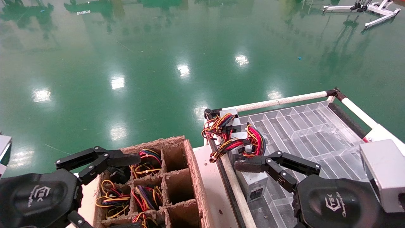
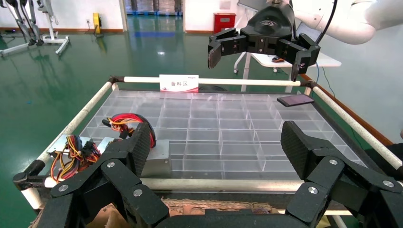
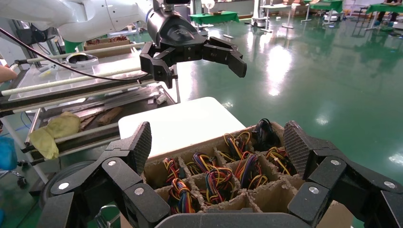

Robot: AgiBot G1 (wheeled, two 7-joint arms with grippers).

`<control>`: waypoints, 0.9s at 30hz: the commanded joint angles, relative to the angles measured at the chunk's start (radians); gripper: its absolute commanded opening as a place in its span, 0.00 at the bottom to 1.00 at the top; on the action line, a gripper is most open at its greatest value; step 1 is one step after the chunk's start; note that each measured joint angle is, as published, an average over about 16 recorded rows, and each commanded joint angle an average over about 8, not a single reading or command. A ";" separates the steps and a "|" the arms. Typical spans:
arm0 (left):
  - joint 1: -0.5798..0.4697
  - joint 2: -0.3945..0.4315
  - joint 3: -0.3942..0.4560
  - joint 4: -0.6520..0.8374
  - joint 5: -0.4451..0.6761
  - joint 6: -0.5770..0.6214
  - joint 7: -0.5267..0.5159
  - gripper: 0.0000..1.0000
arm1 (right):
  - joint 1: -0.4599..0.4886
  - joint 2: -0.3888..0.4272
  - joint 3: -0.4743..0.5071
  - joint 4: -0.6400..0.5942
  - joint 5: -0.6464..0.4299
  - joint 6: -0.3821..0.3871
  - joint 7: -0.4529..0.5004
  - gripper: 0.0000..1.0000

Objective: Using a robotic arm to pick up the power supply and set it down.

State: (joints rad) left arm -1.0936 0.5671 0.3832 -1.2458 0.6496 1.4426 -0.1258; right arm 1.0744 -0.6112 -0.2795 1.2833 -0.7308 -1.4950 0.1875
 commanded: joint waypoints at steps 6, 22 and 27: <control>0.000 0.000 0.000 0.000 0.000 0.000 0.000 0.21 | 0.000 0.000 0.000 0.000 0.000 0.000 0.000 1.00; 0.000 0.000 0.000 0.000 0.000 0.000 0.000 0.00 | 0.000 0.000 0.000 0.000 0.000 0.000 0.000 1.00; 0.000 0.000 0.000 0.000 0.000 0.000 0.000 0.00 | -0.001 0.000 -0.001 0.000 -0.001 0.000 0.001 1.00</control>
State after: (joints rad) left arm -1.0936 0.5671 0.3832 -1.2458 0.6495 1.4426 -0.1258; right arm 1.0739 -0.6161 -0.2863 1.2813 -0.7390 -1.4952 0.1892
